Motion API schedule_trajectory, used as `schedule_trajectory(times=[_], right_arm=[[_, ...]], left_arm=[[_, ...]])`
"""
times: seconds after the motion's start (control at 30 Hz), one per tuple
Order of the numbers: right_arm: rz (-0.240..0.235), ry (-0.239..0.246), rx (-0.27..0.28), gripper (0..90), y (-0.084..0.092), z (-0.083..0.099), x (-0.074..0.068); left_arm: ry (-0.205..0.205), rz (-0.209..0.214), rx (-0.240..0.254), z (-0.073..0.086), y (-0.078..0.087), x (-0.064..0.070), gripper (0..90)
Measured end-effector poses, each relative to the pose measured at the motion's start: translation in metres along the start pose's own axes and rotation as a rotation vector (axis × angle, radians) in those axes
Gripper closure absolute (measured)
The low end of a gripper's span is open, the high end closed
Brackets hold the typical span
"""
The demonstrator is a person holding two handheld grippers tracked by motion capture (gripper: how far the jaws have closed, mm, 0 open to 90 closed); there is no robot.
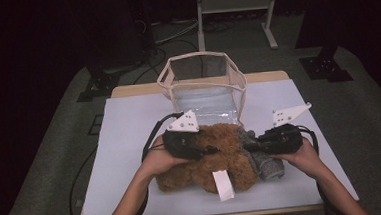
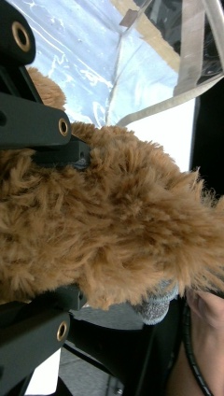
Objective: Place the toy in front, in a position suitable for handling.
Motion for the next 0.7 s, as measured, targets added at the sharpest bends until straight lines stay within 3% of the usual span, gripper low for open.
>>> schedule_trajectory(times=[0.17, 0.37, 0.5, 0.63, 0.7], right_arm=[[0.059, -0.041, -0.033, 79.7, 0.013, 0.026, 0.008], [0.169, -0.112, -0.041, 79.7, 0.060, 0.053, 0.017], [0.255, -0.155, -0.091, 79.6, 0.084, 0.078, 0.023], [0.284, -0.236, -0.120, 79.5, 0.088, 0.113, 0.032], [0.276, -0.265, -0.129, 79.4, 0.084, 0.125, 0.035]], left_arm=[[0.005, 0.014, -0.035, 0.005, -0.012, 0.000, 50.3], [-0.017, 0.031, -0.069, -0.001, -0.028, 0.001, 50.0], [-0.018, 0.048, -0.094, -0.002, -0.043, 0.002, 49.5], [-0.026, 0.059, -0.116, -0.003, -0.053, 0.004, 48.6], [-0.030, 0.053, -0.131, -0.004, -0.055, 0.005, 47.4]])
Point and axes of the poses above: each handheld gripper's, and its own axes: y roughly backward along the jaws, z roughly out of its underside, x roughly to its right, the point moved 5 cm from there along -y, roughly forward along the jaws, and after that the axes turned 6 degrees about -x, right-handed, at the moved point
